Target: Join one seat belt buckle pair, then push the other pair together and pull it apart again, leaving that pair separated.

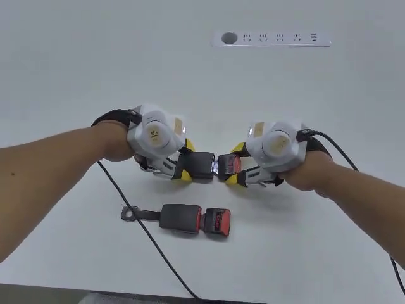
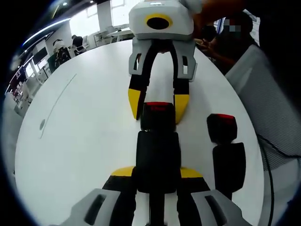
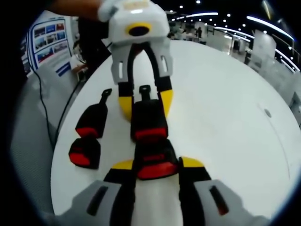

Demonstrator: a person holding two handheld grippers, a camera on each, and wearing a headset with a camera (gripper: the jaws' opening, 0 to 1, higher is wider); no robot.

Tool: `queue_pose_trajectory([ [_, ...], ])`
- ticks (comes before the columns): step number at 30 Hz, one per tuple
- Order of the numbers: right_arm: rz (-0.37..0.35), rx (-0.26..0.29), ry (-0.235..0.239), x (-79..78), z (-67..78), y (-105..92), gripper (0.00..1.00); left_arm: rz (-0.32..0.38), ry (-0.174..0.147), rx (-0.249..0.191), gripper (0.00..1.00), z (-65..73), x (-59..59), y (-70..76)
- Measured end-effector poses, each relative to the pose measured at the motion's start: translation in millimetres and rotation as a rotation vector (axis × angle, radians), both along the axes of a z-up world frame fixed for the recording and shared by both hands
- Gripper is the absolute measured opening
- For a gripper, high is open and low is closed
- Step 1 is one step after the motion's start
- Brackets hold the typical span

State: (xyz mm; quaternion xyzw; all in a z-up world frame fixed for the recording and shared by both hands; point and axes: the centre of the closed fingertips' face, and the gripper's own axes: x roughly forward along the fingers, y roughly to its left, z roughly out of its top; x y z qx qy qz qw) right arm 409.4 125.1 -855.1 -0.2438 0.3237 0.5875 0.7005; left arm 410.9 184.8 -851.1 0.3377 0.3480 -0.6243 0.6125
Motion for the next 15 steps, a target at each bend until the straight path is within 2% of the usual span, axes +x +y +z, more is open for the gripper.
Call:
queue_pose_trajectory([
  [4, -0.007, 0.028, 0.007, 0.6, 0.7, -0.5, 0.35, -0.003, -0.001, -0.008, 0.34, 1.4, -0.8, -1.4],
  [10, -0.008, 0.045, 0.008, 0.7, -0.1, -6.6, 0.35, 0.027, 0.005, -0.061, 0.34, 2.5, -1.1, 0.9],
  [15, -0.016, 0.06, 0.017, 0.2, 2.1, -11.9, 0.35, 0.037, 0.004, -0.075, 0.34, 2.3, 0.3, 0.5],
])
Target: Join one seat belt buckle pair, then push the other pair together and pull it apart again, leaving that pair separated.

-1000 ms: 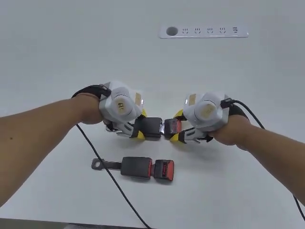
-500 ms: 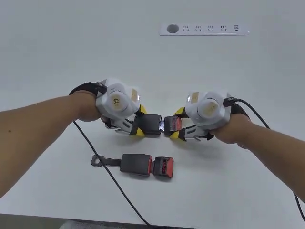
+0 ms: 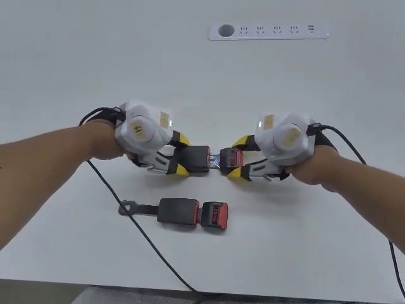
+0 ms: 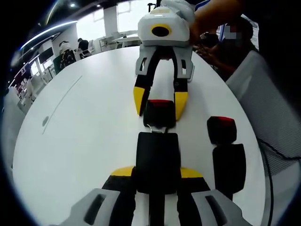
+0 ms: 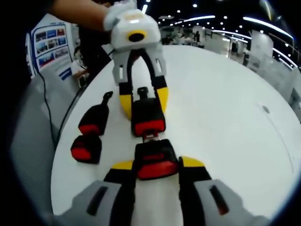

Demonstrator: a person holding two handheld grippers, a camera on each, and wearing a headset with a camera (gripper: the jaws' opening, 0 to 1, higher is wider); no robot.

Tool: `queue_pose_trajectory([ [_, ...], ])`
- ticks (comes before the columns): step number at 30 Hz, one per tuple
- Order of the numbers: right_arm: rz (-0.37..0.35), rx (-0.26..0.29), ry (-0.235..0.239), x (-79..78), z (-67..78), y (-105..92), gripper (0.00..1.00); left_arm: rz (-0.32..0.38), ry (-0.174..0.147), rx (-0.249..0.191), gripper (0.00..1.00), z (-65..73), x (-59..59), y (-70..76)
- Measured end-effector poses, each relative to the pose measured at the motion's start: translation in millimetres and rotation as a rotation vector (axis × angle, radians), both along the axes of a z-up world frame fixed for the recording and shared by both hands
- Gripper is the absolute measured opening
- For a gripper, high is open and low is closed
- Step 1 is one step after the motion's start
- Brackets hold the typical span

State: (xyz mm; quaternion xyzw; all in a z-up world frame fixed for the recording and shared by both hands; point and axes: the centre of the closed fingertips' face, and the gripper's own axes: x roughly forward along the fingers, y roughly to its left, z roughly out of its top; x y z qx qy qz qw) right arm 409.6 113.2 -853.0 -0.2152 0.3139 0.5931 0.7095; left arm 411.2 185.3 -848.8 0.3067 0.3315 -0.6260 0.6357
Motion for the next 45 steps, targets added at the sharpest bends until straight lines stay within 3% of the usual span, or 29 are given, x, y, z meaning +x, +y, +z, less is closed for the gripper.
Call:
queue_pose_trajectory([
  [7, 0.001, 0.017, -0.005, -3.8, 3.9, -4.1, 0.35, 0.003, 0.005, -0.003, 0.34, 0.3, 0.5, -0.4],
  [13, -0.029, 0.025, 0.004, -5.6, 4.7, -22.8, 0.35, 0.016, 0.011, -0.012, 0.35, 0.2, 1.0, -0.5],
  [17, -0.02, 0.016, -0.025, -7.2, 3.3, -32.5, 0.36, 0.01, 0.01, -0.008, 0.35, 0.2, 1.3, -0.8],
  [34, -0.069, 0.011, -0.019, -11.1, 2.1, -76.2, 0.36, 0.015, 0.012, 0.001, 0.35, 0.9, 1.1, -1.0],
  [45, -0.081, 0.014, -0.027, -15.4, 8.6, -109.3, 0.36, 0.015, 0.011, 0.011, 0.35, 1.1, 0.5, -1.1],
])
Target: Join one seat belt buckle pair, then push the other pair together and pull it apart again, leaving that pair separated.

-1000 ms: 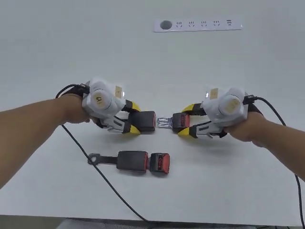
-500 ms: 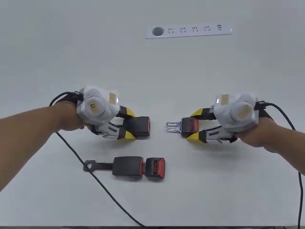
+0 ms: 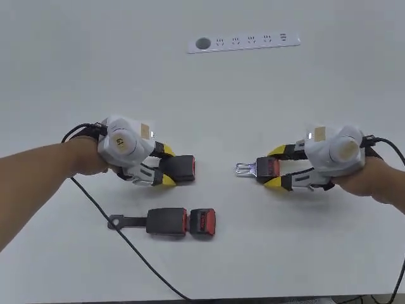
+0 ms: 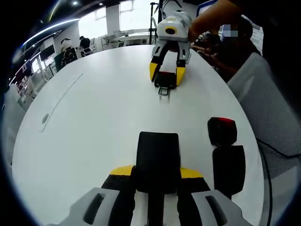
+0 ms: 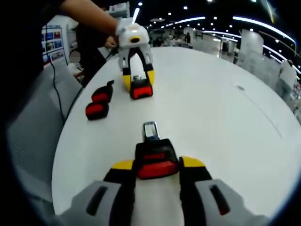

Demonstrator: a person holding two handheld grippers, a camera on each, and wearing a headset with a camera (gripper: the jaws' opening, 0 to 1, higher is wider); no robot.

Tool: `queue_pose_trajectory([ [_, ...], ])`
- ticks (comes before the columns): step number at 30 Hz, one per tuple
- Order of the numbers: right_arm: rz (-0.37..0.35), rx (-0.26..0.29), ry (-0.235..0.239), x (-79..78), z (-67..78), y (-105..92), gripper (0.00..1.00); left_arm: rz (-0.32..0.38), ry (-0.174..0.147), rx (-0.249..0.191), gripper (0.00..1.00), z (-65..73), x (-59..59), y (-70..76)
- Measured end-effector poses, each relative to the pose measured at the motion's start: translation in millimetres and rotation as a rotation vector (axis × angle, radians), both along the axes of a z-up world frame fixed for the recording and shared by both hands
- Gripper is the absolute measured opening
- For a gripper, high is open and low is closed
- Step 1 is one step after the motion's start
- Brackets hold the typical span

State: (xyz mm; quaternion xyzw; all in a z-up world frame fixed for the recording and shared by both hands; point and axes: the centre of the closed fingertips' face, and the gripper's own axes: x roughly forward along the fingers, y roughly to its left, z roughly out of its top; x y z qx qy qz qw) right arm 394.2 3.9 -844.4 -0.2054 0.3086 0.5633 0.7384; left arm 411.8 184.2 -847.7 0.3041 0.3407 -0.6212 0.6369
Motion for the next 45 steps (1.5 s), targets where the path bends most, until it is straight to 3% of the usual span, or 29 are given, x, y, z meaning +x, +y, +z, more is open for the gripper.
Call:
queue_pose_trajectory([
  [11, -0.03, -0.012, -0.005, -1.6, 4.5, -22.5, 0.37, -0.005, -0.004, 0.014, 0.35, 0.0, -0.4, -0.6],
  [17, -0.027, -0.024, -0.014, -3.4, 3.4, -23.4, 0.37, -0.002, -0.005, 0.03, 0.35, 0.2, -0.7, -1.1],
  [19, -0.017, -0.045, -0.016, -7.1, 1.7, -24.2, 0.46, 0.01, -0.003, 0.038, 0.35, 0.2, -0.9, -1.6],
  [21, -0.053, -0.063, -0.022, -4.9, 1.4, -26.0, 0.66, 0.027, 0.003, 0.046, 0.36, 0.3, -1.5, -1.8],
  [22, -0.067, -0.075, -0.022, -5.2, 0.8, -27.5, 0.69, 0.026, 0.005, 0.045, 0.39, 0.8, -3.0, -3.0],
  [24, -0.081, -0.073, -0.046, -6.5, 5.0, -29.9, 0.68, 0.053, 0.02, 0.058, 0.45, 1.8, -5.6, -1.9],
  [25, -0.122, -0.056, -0.053, -4.3, 9.2, -30.6, 0.69, 0.074, 0.025, 0.071, 0.5, 3.4, -5.5, 0.8],
  [27, -0.199, -0.016, -0.045, -0.9, 14.5, -30.2, 0.77, 0.127, 0.0, 0.019, 0.62, 12.1, 1.4, -2.9],
  [28, -0.249, 0.012, -0.055, 3.1, 19.3, -30.5, 0.79, 0.176, 0.001, -0.008, 0.65, 18.5, 5.0, -3.5],
  [31, -0.36, 0.07, -0.066, 9.6, 29.2, -34.1, 0.82, 0.271, -0.046, -0.066, 0.71, 30.4, 17.9, 0.9],
  [33, -0.407, 0.109, -0.07, 10.9, 35.2, -32.9, 0.86, 0.338, -0.046, -0.106, 0.75, 39.8, 20.5, 1.5],
  [34, -0.438, 0.124, -0.081, 11.8, 38.7, -32.7, 0.87, 0.393, -0.035, -0.175, 0.76, 50.6, 21.2, -2.2],
  [35, -0.457, 0.134, -0.089, 11.9, 41.7, -32.8, 0.88, 0.428, -0.034, -0.213, 0.78, 57.3, 22.2, -3.3],
  [37, -0.498, 0.168, -0.095, 10.7, 48.4, -30.6, 0.88, 0.491, -0.082, -0.192, 0.82, 62.2, 26.1, 8.9],
  [38, -0.516, 0.175, -0.1, 9.5, 51.2, -29.8, 0.9, 0.53, -0.093, -0.202, 0.84, 66.0, 26.3, 13.3],
  [40, -0.524, 0.181, -0.115, 5.7, 56.4, -27.4, 0.91, 0.597, -0.097, -0.258, 0.94, 75.6, 23.3, 16.4],
  [42, -0.529, 0.196, -0.137, 2.9, 62.7, -24.7, 0.92, 0.61, -0.129, -0.296, 0.94, 84.1, 18.2, 21.3],
  [45, -0.495, 0.183, -0.158, -5.1, 65.7, -20.9, 0.94, 0.656, -0.124, -0.271, 0.95, 83.1, 5.9, 34.8],
])
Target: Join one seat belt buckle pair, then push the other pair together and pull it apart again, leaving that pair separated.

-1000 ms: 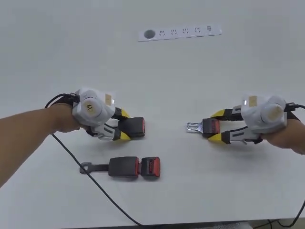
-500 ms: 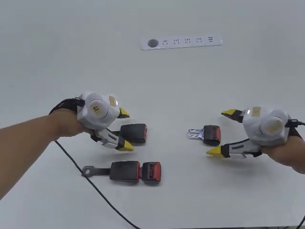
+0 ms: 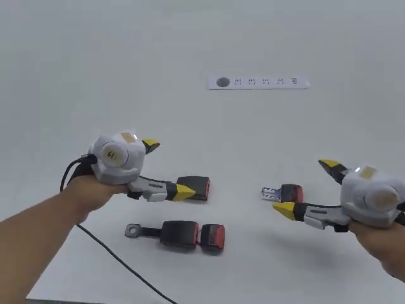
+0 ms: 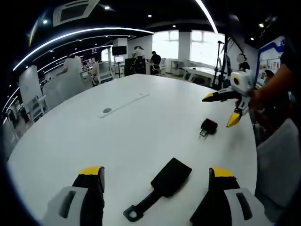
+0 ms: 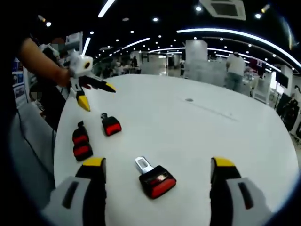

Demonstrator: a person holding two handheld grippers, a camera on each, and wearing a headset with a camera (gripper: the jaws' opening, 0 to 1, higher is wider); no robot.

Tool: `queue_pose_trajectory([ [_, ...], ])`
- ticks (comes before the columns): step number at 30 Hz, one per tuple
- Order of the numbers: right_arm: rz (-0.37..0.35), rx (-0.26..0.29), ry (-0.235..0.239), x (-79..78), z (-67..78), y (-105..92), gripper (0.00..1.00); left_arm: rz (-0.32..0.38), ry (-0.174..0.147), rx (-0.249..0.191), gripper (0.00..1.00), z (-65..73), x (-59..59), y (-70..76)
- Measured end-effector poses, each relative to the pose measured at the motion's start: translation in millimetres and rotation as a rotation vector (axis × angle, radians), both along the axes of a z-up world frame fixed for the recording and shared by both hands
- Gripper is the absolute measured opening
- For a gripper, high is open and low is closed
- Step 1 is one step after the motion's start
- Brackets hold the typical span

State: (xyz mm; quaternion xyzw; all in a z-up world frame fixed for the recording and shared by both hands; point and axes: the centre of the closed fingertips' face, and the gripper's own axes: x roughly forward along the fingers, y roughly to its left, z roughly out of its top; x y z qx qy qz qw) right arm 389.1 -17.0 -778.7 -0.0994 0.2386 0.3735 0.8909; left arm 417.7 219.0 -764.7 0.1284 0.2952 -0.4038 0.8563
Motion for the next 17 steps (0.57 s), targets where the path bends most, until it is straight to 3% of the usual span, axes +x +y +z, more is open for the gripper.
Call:
queue_pose_trajectory([
  [5, 0.003, -0.015, -0.025, -5.4, 2.0, -1.9, 0.97, 0.055, -0.01, -0.027, 1.0, 5.9, -18.4, 14.2],
  [9, 0.001, -0.012, -0.034, -14.2, 4.2, 1.3, 0.98, 0.116, -0.047, -0.036, 1.0, 14.6, -28.3, 27.8],
  [10, 0.0, -0.015, -0.043, -17.0, 5.8, 2.2, 0.99, 0.136, -0.057, -0.061, 1.0, 14.6, -29.6, 28.7],
  [17, 0.012, -0.022, -0.06, -34.9, 12.4, 8.7, 1.0, 0.161, -0.061, -0.071, 1.0, 14.3, -52.9, 37.1],
])
